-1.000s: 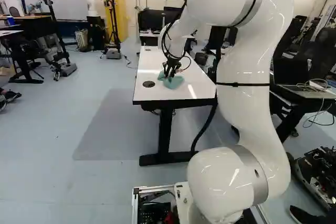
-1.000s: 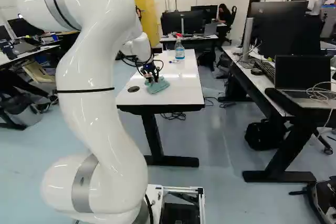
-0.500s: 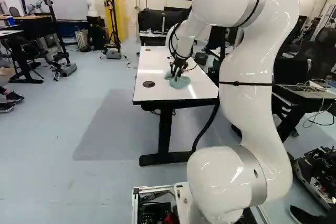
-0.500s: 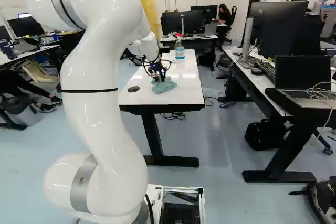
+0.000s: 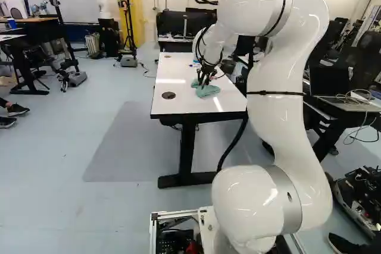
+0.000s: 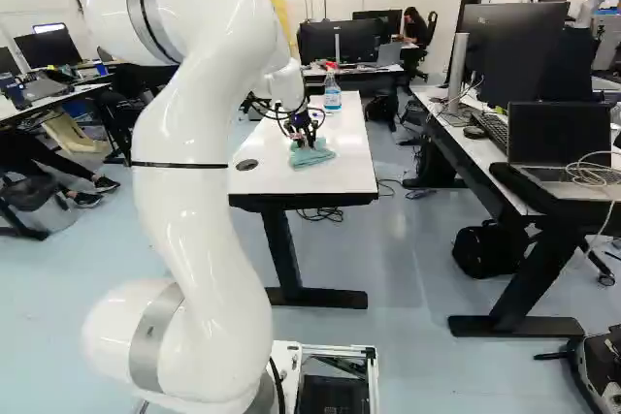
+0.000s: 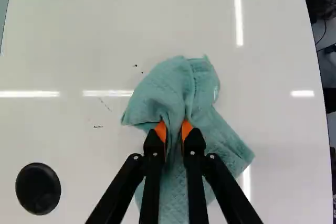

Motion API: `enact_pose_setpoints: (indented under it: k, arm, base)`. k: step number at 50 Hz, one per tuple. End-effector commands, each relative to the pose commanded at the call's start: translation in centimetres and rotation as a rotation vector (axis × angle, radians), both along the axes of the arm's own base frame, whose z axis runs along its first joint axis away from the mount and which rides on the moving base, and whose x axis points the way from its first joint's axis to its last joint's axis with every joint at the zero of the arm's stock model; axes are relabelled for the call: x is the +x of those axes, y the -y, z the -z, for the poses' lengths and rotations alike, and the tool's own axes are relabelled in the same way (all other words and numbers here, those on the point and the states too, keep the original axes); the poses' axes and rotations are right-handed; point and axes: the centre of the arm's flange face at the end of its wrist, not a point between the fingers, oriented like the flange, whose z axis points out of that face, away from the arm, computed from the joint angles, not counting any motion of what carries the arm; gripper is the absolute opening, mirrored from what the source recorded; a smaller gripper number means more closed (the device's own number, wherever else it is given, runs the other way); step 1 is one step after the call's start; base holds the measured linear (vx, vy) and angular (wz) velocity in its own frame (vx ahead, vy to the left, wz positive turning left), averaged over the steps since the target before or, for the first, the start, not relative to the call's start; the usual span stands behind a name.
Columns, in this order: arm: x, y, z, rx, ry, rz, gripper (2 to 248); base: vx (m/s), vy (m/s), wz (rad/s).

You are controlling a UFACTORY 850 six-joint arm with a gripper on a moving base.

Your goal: Clean the table with the green towel

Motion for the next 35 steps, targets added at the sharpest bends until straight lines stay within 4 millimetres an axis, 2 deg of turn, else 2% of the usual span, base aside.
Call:
enact_pose_setpoints:
  k: [19, 35]
  arm:
    - [3.3, -1.4, 0.3, -0.001, 0.032, -0.022, 51]
    - [5.6, -3.4, 0.5, -0.001, 0.056, -0.050, 51]
  base:
    - [0.000, 0.000, 0.000]
    - [0.000, 0.000, 0.000]
